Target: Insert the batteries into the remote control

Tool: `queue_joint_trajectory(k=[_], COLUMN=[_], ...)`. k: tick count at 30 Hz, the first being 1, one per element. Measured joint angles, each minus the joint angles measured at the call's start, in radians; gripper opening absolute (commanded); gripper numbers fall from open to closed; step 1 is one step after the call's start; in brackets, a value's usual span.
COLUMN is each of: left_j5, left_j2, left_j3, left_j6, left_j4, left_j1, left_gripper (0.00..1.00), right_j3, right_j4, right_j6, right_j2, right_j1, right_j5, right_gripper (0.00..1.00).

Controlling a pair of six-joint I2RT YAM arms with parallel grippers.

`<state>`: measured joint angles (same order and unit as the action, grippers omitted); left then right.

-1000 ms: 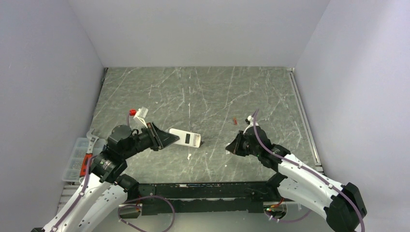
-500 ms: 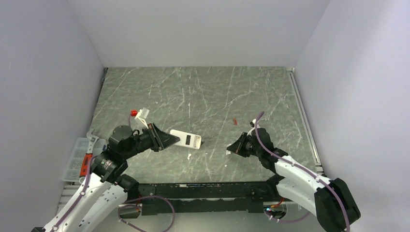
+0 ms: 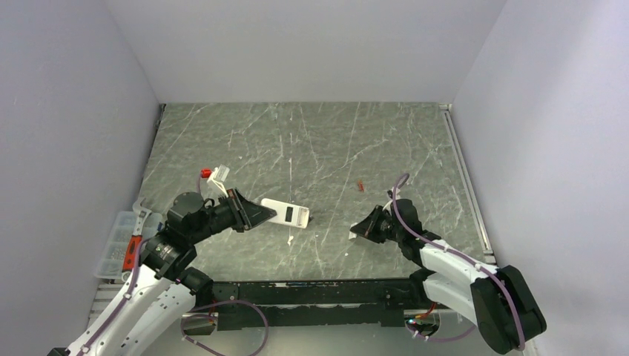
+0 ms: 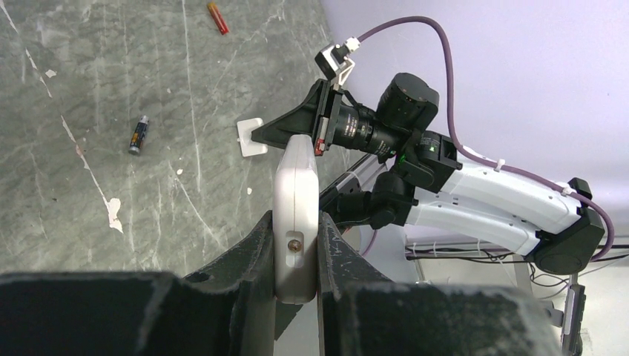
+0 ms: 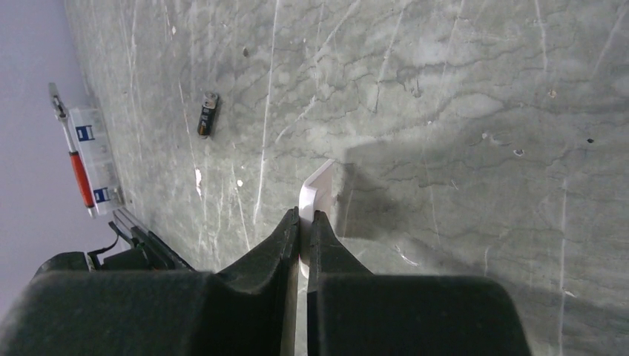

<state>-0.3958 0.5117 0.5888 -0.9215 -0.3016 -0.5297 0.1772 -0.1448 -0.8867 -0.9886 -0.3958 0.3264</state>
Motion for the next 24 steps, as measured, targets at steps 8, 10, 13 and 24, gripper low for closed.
queue_joint_trajectory(k=[8,10,13,24], left_j5=[-0.001,-0.001,-0.001,-0.001], left_j2=[0.003,0.003,0.003,0.002], left_j3=[-0.007,-0.007,-0.007,-0.023], left_j6=[0.000,0.000,0.000,0.000], left_j4=[0.005,0.005,0.005,0.006], left_j1=[0.000,0.000,0.000,0.000], left_gripper=[0.00,0.00,0.00,0.00], right_j3=[-0.011,-0.011,-0.012,-0.011], right_j4=[-0.006,-0.003,0.012,0.123], right_j6=[0.004,0.005,0.008,0.031], right_j2=[0.002,0.006,0.022,0.093], right_j1=[0.009,0.010,0.011,0.014], right_j5=[0.008,0.008,0.004,-0.041], right_gripper=[0.20,0.23,0.31,0.50])
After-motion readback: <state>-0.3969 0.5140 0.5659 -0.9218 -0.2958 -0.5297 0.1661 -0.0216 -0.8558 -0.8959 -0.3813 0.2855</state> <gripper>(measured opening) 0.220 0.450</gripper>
